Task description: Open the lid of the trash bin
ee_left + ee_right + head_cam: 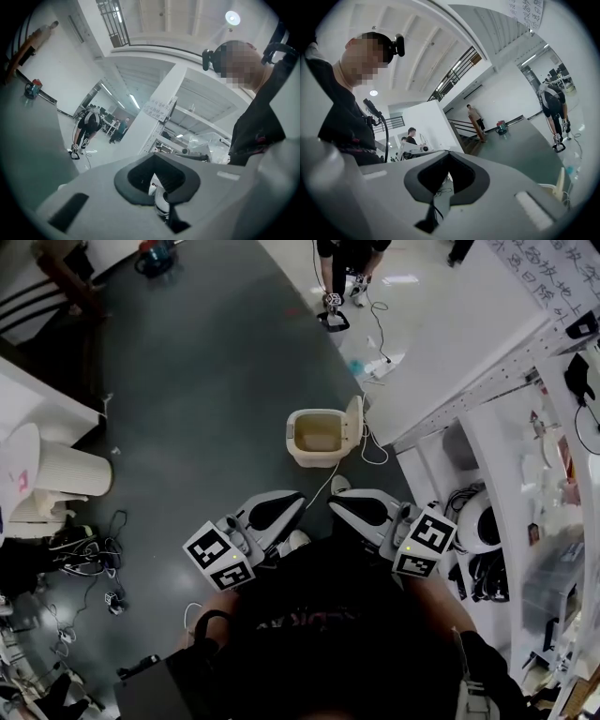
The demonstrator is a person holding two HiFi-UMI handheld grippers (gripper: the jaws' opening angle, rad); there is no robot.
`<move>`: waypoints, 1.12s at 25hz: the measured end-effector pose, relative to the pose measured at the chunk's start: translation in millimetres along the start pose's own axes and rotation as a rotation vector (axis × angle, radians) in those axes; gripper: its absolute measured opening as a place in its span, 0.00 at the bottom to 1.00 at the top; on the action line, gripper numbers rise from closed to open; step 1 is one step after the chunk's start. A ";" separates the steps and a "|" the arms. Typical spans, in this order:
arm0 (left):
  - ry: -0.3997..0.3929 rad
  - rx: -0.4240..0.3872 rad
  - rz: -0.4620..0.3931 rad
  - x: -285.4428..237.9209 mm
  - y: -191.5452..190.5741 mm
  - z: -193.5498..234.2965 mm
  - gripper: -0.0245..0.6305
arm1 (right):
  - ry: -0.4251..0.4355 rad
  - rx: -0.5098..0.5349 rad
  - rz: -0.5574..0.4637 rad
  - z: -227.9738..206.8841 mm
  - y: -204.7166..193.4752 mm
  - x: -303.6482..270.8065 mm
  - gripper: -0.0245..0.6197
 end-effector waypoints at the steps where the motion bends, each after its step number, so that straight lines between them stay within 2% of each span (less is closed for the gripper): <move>1: 0.001 0.002 0.004 -0.7 -1.5 -0.6 0.04 | 0.002 0.002 0.001 1.3 -0.5 1.2 0.05; 16: 0.010 0.025 0.010 -0.8 -8.9 -3.3 0.04 | -0.008 -0.036 -0.028 3.9 -9.9 15.4 0.05; 28: 0.025 0.035 -0.006 2.8 -3.3 5.7 0.04 | 0.015 -0.033 -0.005 0.6 -11.3 4.0 0.05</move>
Point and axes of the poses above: the fingertips, and each gripper's own axes: x backward along the fingers, z to its left, y out of its top, the point moved 4 cm from there along x, backward along the fingers, and after that the axes turned 11 degrees about x, right-handed, at the moved point
